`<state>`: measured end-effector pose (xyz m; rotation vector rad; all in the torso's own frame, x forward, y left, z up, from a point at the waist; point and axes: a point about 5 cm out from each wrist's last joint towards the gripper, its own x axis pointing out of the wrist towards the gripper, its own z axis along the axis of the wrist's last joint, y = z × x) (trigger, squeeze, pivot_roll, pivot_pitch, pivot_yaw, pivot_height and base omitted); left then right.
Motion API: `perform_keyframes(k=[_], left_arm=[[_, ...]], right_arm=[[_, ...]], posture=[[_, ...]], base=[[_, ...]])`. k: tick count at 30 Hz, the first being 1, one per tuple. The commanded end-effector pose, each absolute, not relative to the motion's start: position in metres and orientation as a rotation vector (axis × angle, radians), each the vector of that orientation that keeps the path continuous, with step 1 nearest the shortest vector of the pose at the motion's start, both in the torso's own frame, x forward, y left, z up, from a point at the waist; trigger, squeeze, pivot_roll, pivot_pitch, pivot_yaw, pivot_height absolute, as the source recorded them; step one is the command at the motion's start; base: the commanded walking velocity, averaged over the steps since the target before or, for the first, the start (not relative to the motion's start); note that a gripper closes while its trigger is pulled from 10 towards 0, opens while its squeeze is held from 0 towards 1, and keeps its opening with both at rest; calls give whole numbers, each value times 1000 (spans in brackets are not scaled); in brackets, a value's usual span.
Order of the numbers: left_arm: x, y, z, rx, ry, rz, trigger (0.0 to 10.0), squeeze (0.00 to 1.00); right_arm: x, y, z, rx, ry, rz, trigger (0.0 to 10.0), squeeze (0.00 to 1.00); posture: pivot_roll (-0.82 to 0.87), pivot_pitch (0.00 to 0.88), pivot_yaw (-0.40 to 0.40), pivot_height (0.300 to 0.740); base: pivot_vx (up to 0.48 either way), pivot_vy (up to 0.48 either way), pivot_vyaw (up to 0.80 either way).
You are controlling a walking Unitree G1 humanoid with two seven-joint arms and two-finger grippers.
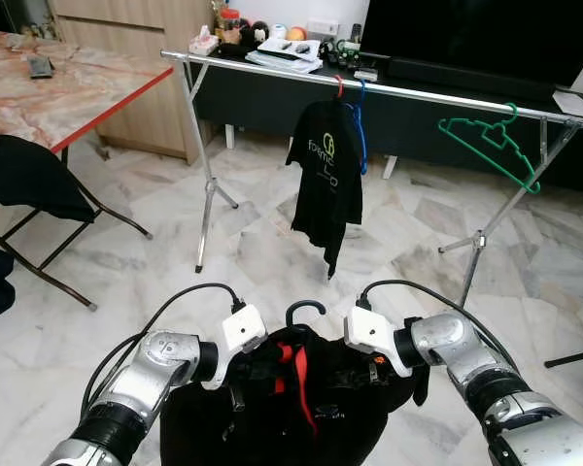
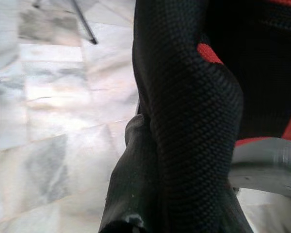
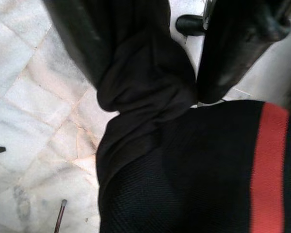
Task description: Hang hanger
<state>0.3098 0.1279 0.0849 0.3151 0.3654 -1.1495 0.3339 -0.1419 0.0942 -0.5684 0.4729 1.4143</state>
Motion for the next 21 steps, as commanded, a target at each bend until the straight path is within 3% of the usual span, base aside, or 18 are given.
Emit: perform_keyframes(k=[1, 21], left_arm=[[319, 136, 90, 339, 336, -1056, 0, 0], [310, 155, 68, 387, 384, -972, 0, 0]], right_arm=[[334, -145, 96, -579, 484, 1435, 10000, 1000], [341, -159, 98, -661, 484, 1295, 10000, 1000]], posture=[[-3, 88, -82, 740], [-12, 97, -80, 740]], base=[[0, 0, 0], [0, 0, 0]])
